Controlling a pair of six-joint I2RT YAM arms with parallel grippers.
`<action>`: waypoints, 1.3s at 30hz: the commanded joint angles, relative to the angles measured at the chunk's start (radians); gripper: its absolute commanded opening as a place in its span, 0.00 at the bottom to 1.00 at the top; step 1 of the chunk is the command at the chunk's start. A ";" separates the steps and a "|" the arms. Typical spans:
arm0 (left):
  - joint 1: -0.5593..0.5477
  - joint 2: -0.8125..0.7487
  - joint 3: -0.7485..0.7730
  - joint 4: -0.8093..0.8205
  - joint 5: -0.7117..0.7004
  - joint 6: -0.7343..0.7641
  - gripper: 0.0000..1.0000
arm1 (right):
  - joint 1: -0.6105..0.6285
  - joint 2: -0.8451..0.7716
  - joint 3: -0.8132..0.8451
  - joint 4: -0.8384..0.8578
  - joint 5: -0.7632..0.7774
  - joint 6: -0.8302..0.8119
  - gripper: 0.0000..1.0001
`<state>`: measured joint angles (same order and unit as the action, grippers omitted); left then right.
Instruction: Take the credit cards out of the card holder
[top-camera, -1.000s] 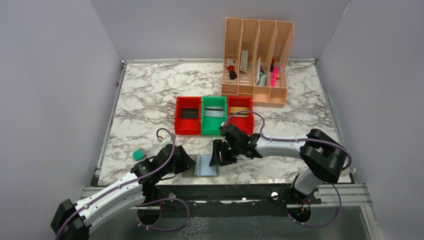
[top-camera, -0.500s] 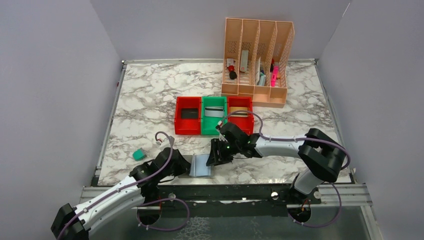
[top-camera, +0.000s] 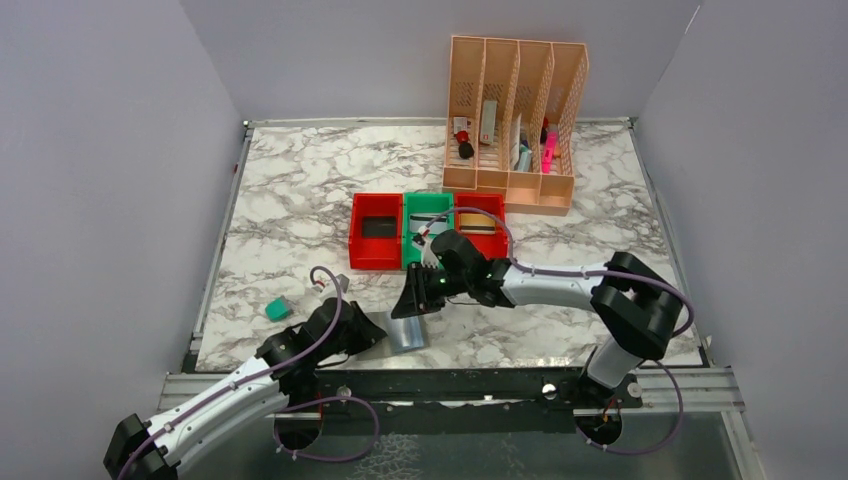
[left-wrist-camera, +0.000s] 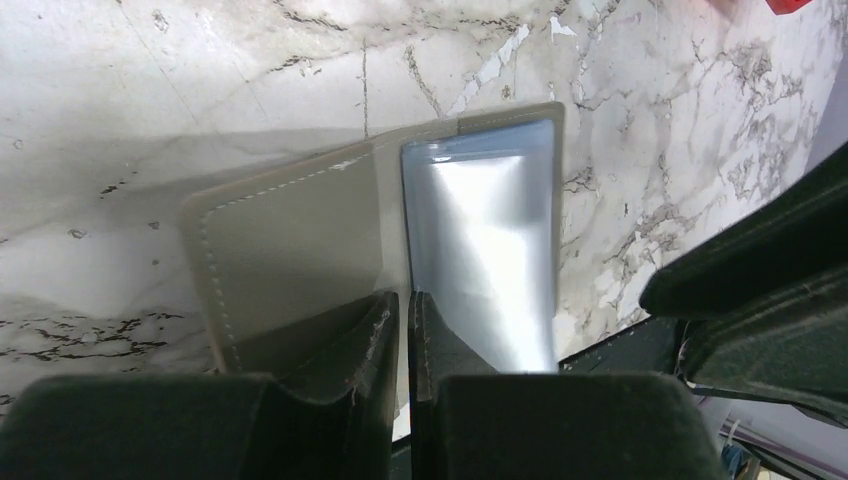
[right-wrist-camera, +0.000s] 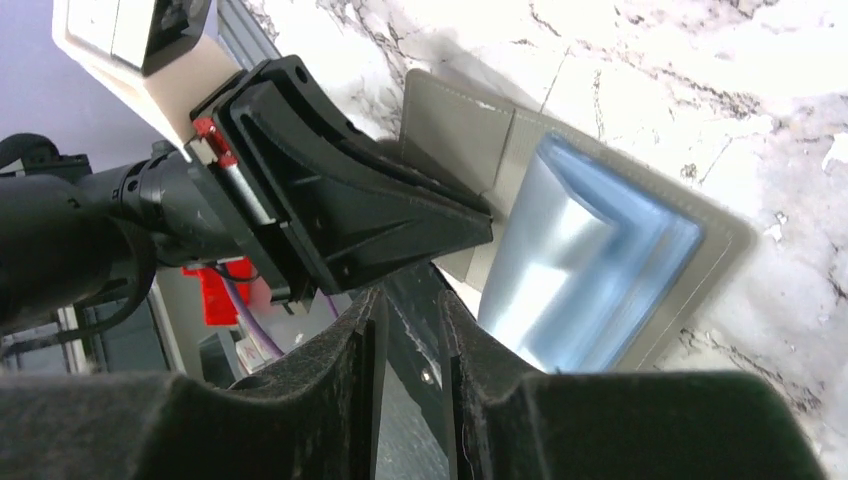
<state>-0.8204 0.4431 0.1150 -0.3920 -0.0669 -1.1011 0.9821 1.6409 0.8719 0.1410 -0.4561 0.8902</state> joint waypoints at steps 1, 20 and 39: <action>-0.002 -0.009 -0.026 -0.022 0.026 -0.011 0.12 | 0.006 0.058 0.057 -0.009 -0.028 -0.024 0.30; -0.003 0.067 0.226 -0.197 -0.170 0.024 0.48 | 0.004 -0.006 -0.024 -0.276 0.274 -0.054 0.53; -0.003 0.097 0.125 -0.284 -0.209 -0.131 0.47 | 0.003 0.046 -0.144 0.019 0.096 0.076 0.48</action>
<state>-0.8204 0.5697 0.2733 -0.6453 -0.2813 -1.2160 0.9817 1.6619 0.7593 0.0566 -0.2935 0.9195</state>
